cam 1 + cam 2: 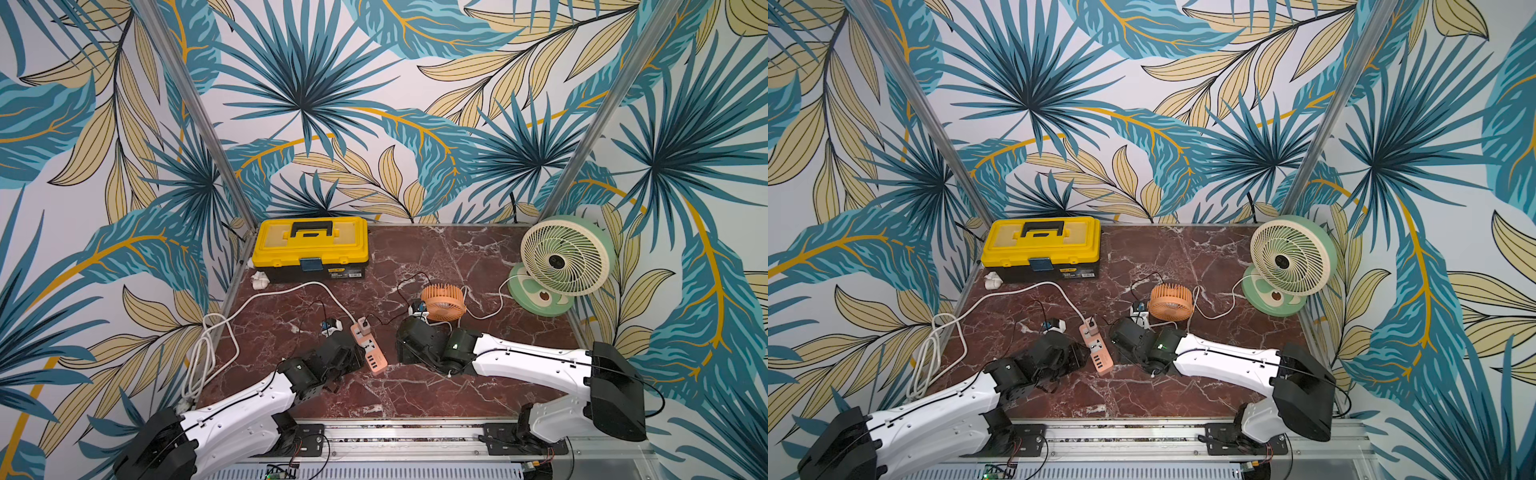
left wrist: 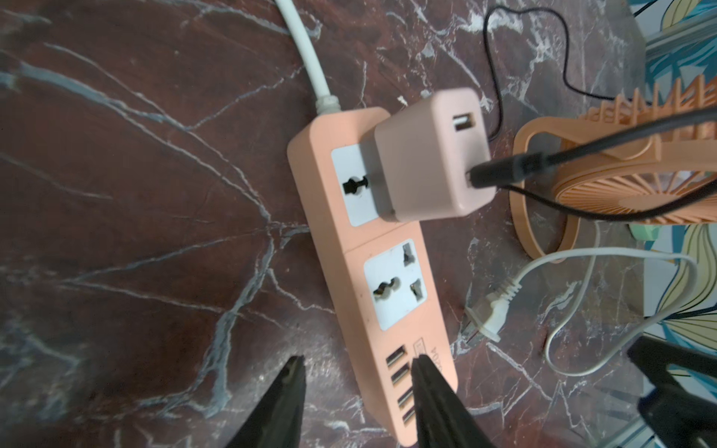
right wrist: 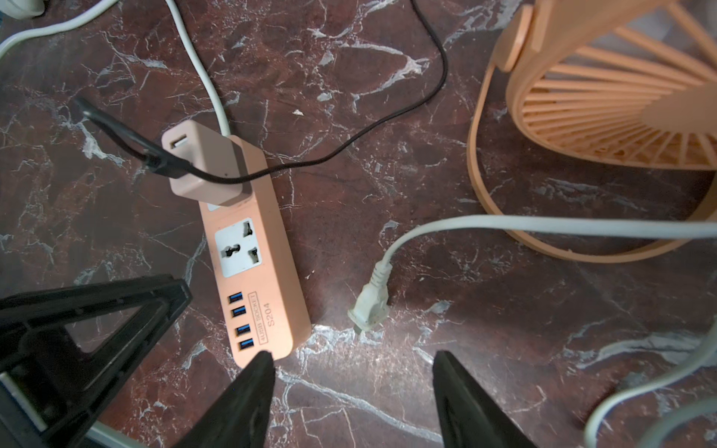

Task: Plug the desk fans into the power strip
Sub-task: Pick up the plug from the center of the board.

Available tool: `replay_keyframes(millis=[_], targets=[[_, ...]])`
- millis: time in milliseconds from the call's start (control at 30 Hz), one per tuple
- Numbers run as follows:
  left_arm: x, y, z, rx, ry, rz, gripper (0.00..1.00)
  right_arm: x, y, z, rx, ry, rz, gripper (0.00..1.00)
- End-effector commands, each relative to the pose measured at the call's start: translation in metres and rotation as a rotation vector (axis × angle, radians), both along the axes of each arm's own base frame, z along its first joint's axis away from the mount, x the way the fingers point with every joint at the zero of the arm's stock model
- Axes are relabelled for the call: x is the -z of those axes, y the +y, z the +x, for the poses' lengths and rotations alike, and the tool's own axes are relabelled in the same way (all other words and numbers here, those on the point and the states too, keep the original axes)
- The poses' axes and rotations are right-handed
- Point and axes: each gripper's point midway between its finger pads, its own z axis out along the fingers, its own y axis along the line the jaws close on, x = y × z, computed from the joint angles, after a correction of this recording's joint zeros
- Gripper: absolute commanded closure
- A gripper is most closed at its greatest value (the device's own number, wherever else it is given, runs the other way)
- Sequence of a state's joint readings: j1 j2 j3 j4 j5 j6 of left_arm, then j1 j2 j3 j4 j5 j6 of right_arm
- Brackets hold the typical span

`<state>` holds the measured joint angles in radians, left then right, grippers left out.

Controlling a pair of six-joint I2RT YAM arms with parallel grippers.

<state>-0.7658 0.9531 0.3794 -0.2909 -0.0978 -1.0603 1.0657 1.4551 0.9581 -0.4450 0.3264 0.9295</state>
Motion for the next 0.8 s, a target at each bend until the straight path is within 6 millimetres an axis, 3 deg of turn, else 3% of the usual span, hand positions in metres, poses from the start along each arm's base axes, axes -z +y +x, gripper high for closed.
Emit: replay_keyframes(millis=[0,100,267,533,667,767], targets=[[-0.018,0.006,-0.001,0.029,0.022,0.087,0.49,0.009,-0.011,0.001,0.067,-0.001,0.004,0.30],[-0.027,0.016,-0.003,0.039,0.051,0.209,0.47,0.012,-0.013,0.002,0.085,-0.008,0.010,0.22],[-0.050,0.036,-0.005,-0.020,0.063,0.311,0.41,0.015,0.003,-0.002,-0.005,-0.005,0.059,0.20],[-0.102,0.024,0.013,-0.039,-0.188,0.115,0.35,0.011,0.001,-0.002,-0.077,-0.041,0.010,0.20],[-0.110,0.021,0.019,-0.055,-0.271,0.042,0.33,0.006,-0.017,0.000,-0.019,-0.057,-0.042,0.18],[-0.105,0.013,0.022,-0.042,-0.288,0.009,0.33,0.001,-0.030,-0.002,0.009,-0.081,-0.035,0.17]])
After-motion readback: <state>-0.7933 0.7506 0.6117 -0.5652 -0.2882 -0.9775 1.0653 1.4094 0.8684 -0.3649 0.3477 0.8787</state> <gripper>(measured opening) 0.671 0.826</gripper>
